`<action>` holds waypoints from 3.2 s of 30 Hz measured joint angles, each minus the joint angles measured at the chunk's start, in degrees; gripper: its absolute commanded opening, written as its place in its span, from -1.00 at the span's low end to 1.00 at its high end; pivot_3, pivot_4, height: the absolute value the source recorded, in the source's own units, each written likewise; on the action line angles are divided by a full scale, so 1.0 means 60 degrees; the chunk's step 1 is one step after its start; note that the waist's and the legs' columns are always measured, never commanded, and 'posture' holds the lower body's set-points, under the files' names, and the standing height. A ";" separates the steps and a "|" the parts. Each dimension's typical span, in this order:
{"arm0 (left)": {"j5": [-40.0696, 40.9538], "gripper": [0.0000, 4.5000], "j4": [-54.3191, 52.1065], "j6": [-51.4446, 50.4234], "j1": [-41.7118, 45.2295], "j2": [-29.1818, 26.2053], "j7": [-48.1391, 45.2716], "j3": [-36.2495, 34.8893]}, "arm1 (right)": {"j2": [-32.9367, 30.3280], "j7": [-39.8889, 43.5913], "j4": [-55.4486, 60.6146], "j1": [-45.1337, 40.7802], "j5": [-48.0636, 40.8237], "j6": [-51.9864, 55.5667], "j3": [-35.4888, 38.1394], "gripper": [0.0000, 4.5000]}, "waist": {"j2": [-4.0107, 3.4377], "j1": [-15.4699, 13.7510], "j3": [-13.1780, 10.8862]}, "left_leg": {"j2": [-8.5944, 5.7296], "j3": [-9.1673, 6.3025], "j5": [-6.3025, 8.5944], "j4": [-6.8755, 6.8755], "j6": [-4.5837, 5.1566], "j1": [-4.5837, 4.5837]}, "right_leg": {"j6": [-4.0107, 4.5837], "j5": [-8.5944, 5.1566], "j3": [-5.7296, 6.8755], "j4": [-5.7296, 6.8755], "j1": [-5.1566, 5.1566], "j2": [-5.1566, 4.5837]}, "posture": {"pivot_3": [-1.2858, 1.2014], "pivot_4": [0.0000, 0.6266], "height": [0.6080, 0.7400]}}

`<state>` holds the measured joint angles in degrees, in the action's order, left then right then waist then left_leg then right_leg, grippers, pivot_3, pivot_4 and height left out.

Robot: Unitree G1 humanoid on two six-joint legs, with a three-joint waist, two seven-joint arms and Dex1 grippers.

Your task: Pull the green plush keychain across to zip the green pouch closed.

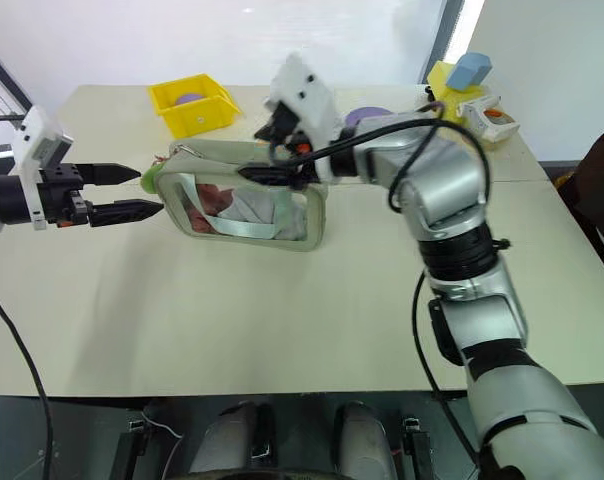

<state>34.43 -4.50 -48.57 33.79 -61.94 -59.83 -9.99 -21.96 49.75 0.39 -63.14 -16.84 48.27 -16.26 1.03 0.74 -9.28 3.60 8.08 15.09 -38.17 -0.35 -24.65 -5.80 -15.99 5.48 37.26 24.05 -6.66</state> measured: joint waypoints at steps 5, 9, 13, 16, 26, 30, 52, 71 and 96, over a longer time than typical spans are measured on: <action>0.0135 1.00 -0.0352 -0.0203 -0.0434 -0.0010 0.0046 -0.0273 | 0.0294 -0.0088 -0.0928 -0.0007 0.0563 -0.0471 -0.0579 0.43 | 0.0000 0.0033 0.0000 | 0.0001 -0.0001 -0.0001 -0.0003 -0.0001 -0.0009 | 0.0000 0.0000 0.0000 0.0007 0.0013 0.0000 | 0.03 -0.52 1.00; 0.0231 1.00 -0.0676 -0.0386 -0.0716 -0.0045 0.0153 -0.0542 | 0.0321 -0.0049 -0.1103 -0.0004 0.0866 -0.0655 -0.0830 0.43 | 0.0000 0.0053 0.0000 | 0.0001 0.0000 -0.0001 -0.0003 -0.0002 -0.0009 | 0.0000 0.0000 0.0000 0.0008 0.0015 -0.0001 | 0.03 -0.52 1.00; 0.0392 1.00 -0.0890 -0.0462 -0.0813 -0.0067 0.0235 -0.0738 | 0.0380 -0.0012 -0.1246 0.0024 0.1137 -0.0928 -0.1015 0.21 | 0.0000 0.0054 0.0000 | 0.0001 -0.0001 -0.0001 -0.0003 -0.0002 -0.0009 | 0.0000 0.0000 0.0000 0.0008 0.0015 -0.0001 | 0.03 -0.52 1.00; 0.0407 1.00 -0.0923 -0.0532 -0.0930 -0.0230 0.0241 -0.0904 | 0.0431 0.0155 -0.1239 0.0028 0.1184 -0.1380 -0.1009 -0.34 | 0.0000 0.0056 0.0000 | 0.0001 0.0000 -0.0001 -0.0001 -0.0002 -0.0009 | 0.0000 0.0000 0.0000 0.0008 0.0015 -0.0001 | 0.03 -0.52 1.00; 0.0178 1.00 -0.0078 -0.0076 -0.1107 -0.1051 -0.0074 -0.1435 | -0.0029 0.1256 -0.1189 0.0322 0.1546 -0.2903 -0.1239 -0.99 | -0.0001 0.0058 0.0000 | 0.0001 0.0007 -0.0001 0.0001 -0.0001 -0.0010 | 0.0000 0.0000 -0.0001 0.0007 0.0024 -0.0001 | 0.03 -0.52 1.00; 0.0178 1.00 -0.0092 0.0037 -0.1215 -0.1089 -0.0168 -0.1498 | -0.0148 0.1369 -0.0658 0.0356 0.1385 -0.2031 -0.1177 -0.99 | -0.0001 0.0015 0.0000 | 0.0002 0.0004 -0.0001 -0.0002 -0.0002 -0.0011 | 0.0000 0.0000 -0.0001 0.0008 0.0022 -0.0001 | 0.03 -0.52 1.00; 0.0182 1.00 -0.0189 0.0292 -0.1083 -0.0801 -0.0050 -0.1179 | -0.0308 0.0786 0.1223 0.0880 0.0551 0.0070 -0.0858 -0.32 | 0.0003 0.0082 0.0002 | 0.0003 0.0010 -0.0002 0.0003 -0.0003 -0.0012 | 0.0000 0.0000 -0.0001 0.0011 0.0033 0.0001 | 0.03 -0.52 1.00; -0.0346 1.00 0.1432 0.1032 -0.0815 -0.0340 -0.0027 -0.0717 | -0.2684 0.0913 0.2471 0.1739 0.0351 0.0382 0.0262 0.32 | 0.0005 0.0005 0.0003 | 0.0001 0.0017 0.0000 0.0000 -0.0001 -0.0014 | 0.0000 0.0000 -0.0003 -0.0001 0.0032 -0.0003 | 0.03 -0.52 1.00; -0.1331 0.38 0.2726 0.1859 -0.0065 0.1147 -0.0018 0.0026 | -0.2633 0.1249 0.2044 0.2400 0.0676 -0.0868 -0.0141 -1.00 | 0.0005 0.0021 0.0003 | 0.0002 0.0017 -0.0001 -0.0007 -0.0002 -0.0013 | 0.0000 0.0000 -0.0003 0.0008 0.0032 -0.0002 | 0.03 -0.52 1.00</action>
<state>26.44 11.86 -37.41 33.40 -55.05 -59.94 -9.83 -37.76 57.24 12.65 -48.73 -12.78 43.07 -17.10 1.06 0.87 -9.26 3.61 8.18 15.08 -38.21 -0.37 -24.74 -5.81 -15.99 5.46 37.31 24.24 -6.68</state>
